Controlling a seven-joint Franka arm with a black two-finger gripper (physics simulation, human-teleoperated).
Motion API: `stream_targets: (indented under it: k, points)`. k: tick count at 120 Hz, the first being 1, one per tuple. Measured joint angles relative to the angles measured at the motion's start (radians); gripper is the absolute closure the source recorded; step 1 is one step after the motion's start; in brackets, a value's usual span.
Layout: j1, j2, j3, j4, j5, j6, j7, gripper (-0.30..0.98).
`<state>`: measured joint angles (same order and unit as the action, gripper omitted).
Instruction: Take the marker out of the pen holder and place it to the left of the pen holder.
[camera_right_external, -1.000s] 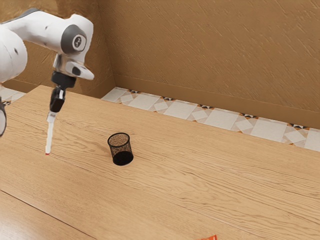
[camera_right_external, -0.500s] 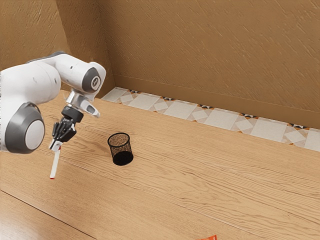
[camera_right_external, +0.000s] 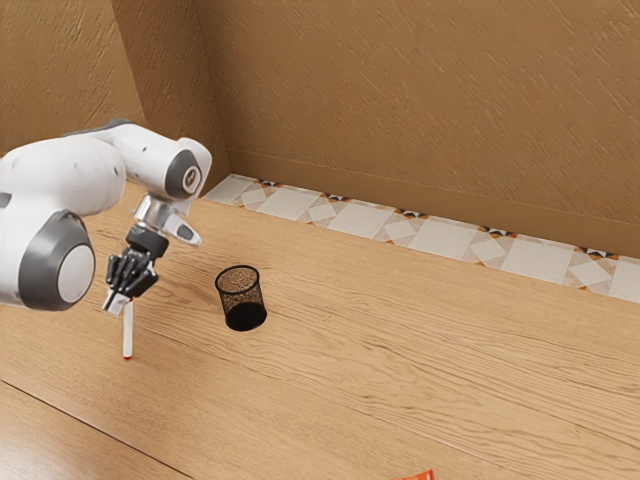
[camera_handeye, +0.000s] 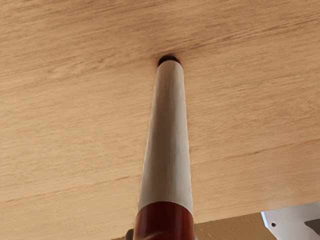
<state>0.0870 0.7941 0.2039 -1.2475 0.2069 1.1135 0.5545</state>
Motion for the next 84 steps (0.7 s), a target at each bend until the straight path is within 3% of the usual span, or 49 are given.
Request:
stream_targets:
  k: [28, 43, 53, 73, 84]
  points:
    - [-0.001, 0.003, -0.001, 0.0, -0.004, 0.009, -0.033, 0.54]
    - [-0.026, -0.043, -0.008, 0.0, -0.023, 0.012, -0.042, 0.32]
    - [-0.083, -0.188, -0.01, -0.015, -0.064, 0.013, -0.04, 0.22]
    - [-0.233, -0.633, -0.021, -0.091, -0.138, 0.063, 0.042, 0.1]
    - [-0.251, -0.722, -0.046, -0.101, -0.152, 0.096, 0.09, 0.07]
